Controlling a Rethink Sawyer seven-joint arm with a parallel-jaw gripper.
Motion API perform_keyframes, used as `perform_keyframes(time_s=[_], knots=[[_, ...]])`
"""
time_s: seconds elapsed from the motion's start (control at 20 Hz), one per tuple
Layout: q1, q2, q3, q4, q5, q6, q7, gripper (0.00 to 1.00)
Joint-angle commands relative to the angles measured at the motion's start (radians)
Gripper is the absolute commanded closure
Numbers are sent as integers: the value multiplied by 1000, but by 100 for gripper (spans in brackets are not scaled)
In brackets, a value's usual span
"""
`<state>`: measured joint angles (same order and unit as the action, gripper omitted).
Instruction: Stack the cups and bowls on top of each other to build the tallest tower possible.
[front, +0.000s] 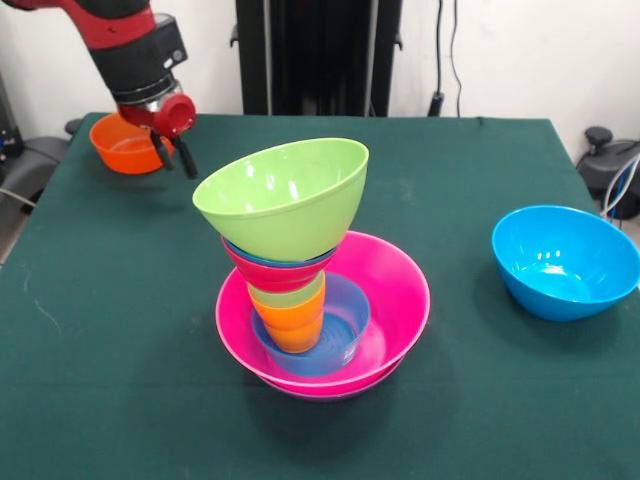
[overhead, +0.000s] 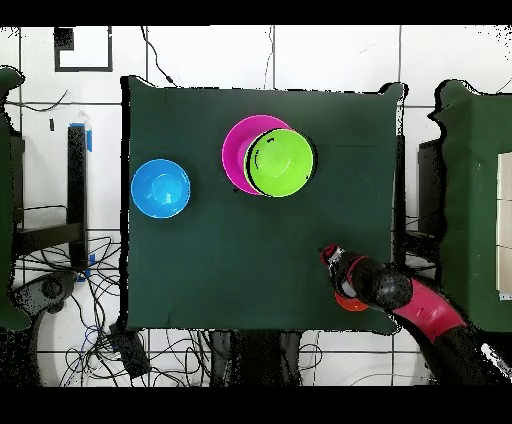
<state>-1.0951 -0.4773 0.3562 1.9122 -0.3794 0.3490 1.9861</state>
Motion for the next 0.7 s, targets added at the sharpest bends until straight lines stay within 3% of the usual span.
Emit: perform_keyframes(time_s=[0.05, 0.35, 0.7], knots=[[29, 52, 33, -35, -71, -39, -29, 0], [25, 43, 33, -40, -72, -28, -37, 0], [15, -66, 33, -13, -59, 41, -60, 0]])
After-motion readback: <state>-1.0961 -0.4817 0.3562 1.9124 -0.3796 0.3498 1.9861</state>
